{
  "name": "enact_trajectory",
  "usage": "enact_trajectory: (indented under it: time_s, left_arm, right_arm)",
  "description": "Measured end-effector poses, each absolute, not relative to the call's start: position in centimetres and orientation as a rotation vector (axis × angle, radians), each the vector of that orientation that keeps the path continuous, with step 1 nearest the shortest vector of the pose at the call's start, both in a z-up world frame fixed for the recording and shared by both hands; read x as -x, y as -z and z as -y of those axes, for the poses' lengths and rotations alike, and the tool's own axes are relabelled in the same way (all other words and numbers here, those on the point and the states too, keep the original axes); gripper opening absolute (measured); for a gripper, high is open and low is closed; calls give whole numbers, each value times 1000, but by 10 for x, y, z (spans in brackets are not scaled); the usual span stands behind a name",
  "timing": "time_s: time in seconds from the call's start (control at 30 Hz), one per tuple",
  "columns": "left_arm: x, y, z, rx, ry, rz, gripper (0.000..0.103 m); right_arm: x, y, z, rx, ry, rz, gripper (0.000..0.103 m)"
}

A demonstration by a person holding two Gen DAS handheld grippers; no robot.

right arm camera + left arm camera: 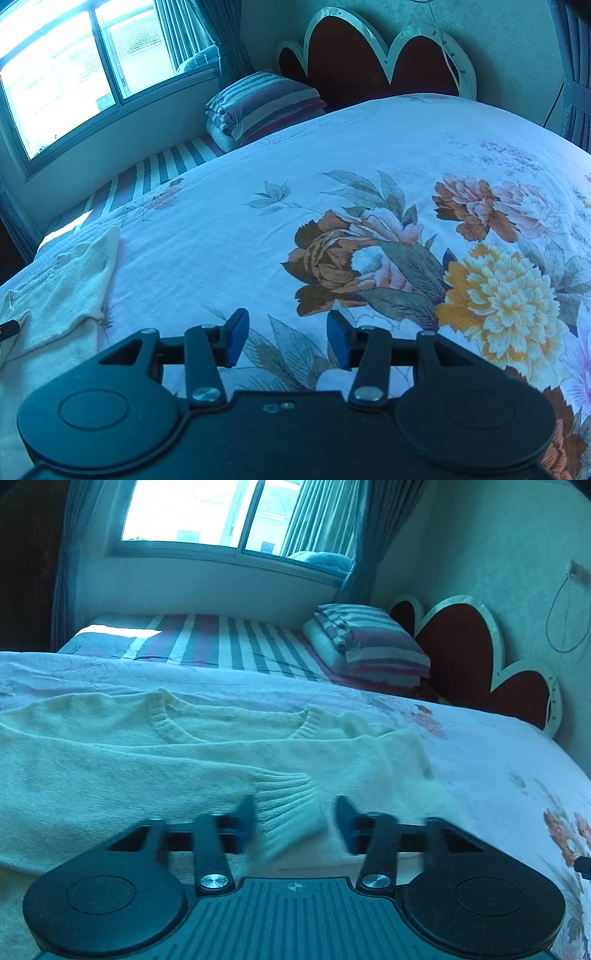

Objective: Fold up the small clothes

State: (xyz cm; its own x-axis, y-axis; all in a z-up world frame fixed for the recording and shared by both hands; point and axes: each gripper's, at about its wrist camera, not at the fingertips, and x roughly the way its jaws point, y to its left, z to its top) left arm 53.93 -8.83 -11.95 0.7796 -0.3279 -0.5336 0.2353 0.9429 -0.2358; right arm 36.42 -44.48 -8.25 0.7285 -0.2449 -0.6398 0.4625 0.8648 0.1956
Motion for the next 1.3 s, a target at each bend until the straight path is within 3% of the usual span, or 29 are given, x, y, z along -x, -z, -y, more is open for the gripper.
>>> enact_trajectory:
  time_s: [0.23, 0.5, 0.67, 1.03, 1.1, 1.17, 1.3]
  left_arm:
    - [-503, 109, 48, 184, 207, -558, 72]
    - [-469, 109, -49, 154, -17, -533, 72]
    - [-455, 122, -112, 214, -141, -576, 72]
    - [-460, 144, -124, 262, -76, -603, 72]
    - [-461, 145, -118, 251, -66, -603, 72]
    - [-464, 145, -113, 238, -52, -607, 72]
    - [-472, 145, -100, 207, -20, -615, 72]
  right_arm:
    - [-392, 75, 424, -340, 378, -612, 47]
    - [-433, 72, 361, -373, 232, -609, 47]
    - [-473, 76, 284, -452, -10, -620, 39]
    - [-501, 102, 205, -468, -125, -728, 37]
    - [-503, 104, 200, -464, -136, -731, 31]
    - [-510, 107, 193, -467, -140, -734, 8]
    - [-509, 88, 194, -425, -138, -648, 5]
